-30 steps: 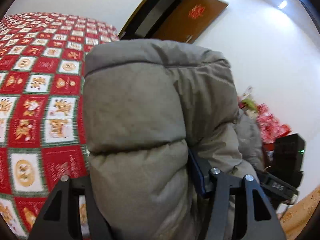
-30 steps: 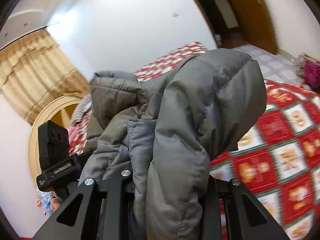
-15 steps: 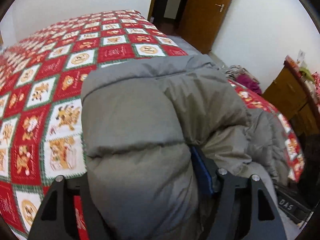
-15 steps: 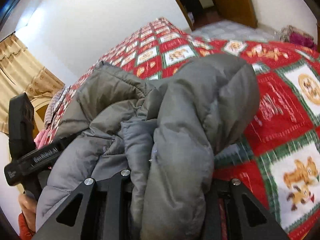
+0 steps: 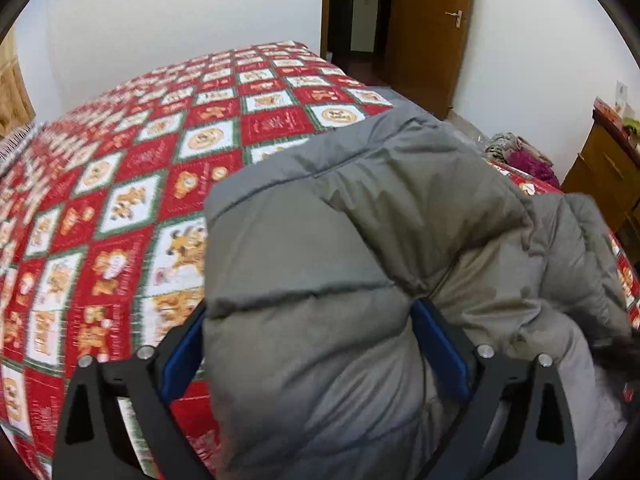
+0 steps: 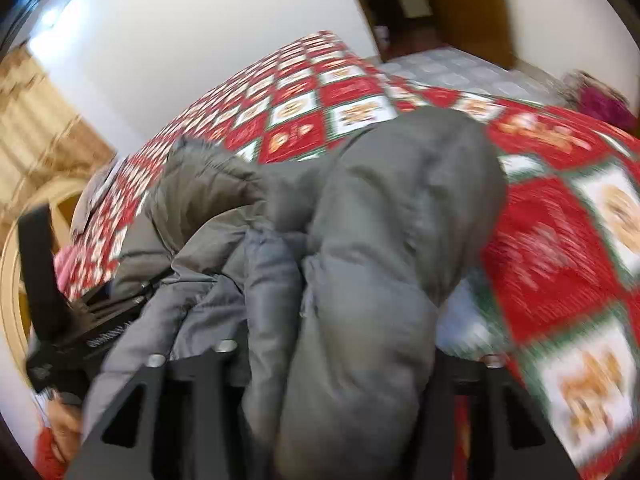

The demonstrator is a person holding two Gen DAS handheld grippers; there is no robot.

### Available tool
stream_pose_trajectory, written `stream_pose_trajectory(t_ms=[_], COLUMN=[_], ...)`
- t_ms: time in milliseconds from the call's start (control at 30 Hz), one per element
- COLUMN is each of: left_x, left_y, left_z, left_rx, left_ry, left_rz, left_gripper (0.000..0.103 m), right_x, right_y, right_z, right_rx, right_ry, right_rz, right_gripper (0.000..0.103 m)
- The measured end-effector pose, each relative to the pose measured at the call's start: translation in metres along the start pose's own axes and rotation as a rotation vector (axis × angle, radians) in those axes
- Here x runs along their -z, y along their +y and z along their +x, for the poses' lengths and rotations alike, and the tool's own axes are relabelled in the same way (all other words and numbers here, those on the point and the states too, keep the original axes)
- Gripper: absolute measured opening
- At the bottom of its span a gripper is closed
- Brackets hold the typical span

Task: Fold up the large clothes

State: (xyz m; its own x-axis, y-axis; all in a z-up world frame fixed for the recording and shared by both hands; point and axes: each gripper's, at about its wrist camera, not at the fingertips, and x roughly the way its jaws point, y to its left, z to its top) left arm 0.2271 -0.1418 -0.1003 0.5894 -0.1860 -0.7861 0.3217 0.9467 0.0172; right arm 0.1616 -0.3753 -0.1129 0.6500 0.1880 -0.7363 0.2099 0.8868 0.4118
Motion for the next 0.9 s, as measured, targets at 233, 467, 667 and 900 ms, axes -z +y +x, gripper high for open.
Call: stream_pose_trajectory(t_ms=[233,467,667,900], left_x=[0.002,0.005,0.003,0.0], left_y=[0.0,0.001,0.001,-0.006], left_z=[-0.02,-0.026,-0.011,0.001], left_rx=[-0.043,-0.084,-0.068,-0.106], left_ry=[-0.043,-0.064,-0.062,-0.045], left_rz=[0.025,0.031,0.03,0.05], left_gripper=[0.1,0.103,0.103,0.103], right_x=[-0.009,-0.033,-0.001,0.01], right_y=[0.012,0.043,0.022,0.026], right_z=[-0.1,-0.037,0.012,0.028], right_rx=[0.055,0.143,0.286,0.365], right_ry=[-0.213,-0.145,-0.113,-0.172], right_rz=[0.064,0.167,0.22,0.179], right_gripper=[0.066,0.065,0.065,0.067])
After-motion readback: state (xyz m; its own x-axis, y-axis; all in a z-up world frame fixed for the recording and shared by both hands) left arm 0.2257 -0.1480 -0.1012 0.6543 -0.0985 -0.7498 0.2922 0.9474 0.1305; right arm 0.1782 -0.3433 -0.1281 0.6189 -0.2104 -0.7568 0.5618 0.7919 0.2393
